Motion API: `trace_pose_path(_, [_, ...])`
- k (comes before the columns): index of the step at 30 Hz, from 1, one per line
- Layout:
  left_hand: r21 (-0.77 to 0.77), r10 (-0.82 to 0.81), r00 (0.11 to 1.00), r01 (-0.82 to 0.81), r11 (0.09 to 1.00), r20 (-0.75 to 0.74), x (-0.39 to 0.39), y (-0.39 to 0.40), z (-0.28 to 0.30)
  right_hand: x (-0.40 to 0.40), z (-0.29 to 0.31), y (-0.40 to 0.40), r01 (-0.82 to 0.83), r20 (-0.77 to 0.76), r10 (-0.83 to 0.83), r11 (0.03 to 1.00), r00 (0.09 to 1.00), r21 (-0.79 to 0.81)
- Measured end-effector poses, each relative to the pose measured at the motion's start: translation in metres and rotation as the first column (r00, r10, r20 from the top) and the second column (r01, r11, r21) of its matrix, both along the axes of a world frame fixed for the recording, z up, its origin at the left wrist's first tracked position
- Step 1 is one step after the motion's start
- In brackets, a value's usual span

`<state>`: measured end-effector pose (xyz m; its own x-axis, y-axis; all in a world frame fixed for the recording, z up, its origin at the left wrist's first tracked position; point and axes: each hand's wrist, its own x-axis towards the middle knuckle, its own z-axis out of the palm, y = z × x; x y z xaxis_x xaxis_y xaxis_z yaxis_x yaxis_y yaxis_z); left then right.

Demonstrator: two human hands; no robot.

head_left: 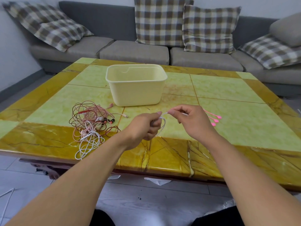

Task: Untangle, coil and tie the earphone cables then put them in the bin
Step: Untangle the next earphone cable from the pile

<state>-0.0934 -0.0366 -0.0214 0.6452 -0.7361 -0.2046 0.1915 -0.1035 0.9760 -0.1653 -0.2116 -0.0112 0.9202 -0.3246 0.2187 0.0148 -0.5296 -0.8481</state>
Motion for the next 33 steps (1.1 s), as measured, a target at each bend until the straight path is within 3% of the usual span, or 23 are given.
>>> trace_pose_path(4, [-0.264, 0.077, 0.975, -0.133, 0.955, -0.21, 0.003, 0.001, 0.001, 0.003, -0.007, 0.003, -0.013, -0.077, 0.02, 0.996, 0.997, 0.084])
trace_pose_path(8, [-0.387, 0.174, 0.944, -0.277, 0.879, -0.28, 0.003, -0.002, 0.003, 0.007, -0.015, 0.016, -0.093, -0.142, 0.111, 0.988, 0.984, 0.122])
trace_pose_path(16, [-0.425, 0.292, 0.887, -0.434, 0.794, -0.358, 0.004, -0.002, 0.004, 0.008, -0.017, 0.041, -0.191, -0.148, 0.232, 0.949, 0.961, 0.249])
trace_pose_path(26, [-0.454, 0.367, 0.875, -0.479, 0.751, -0.316, 0.002, -0.002, 0.003, 0.009, -0.022, 0.047, -0.169, -0.196, 0.192, 0.977, 0.962, 0.132])
trace_pose_path(30, [-0.393, 0.402, 0.898, -0.44, 0.808, -0.18, 0.001, 0.0, 0.007, 0.007, -0.018, 0.043, -0.218, -0.263, 0.271, 0.952, 0.926, 0.213])
trace_pose_path(33, [-0.368, 0.37, 0.915, -0.404, 0.837, -0.162, 0.0, 0.005, 0.009, 0.004, -0.011, 0.03, -0.259, -0.351, 0.317, 0.944, 0.881, 0.202])
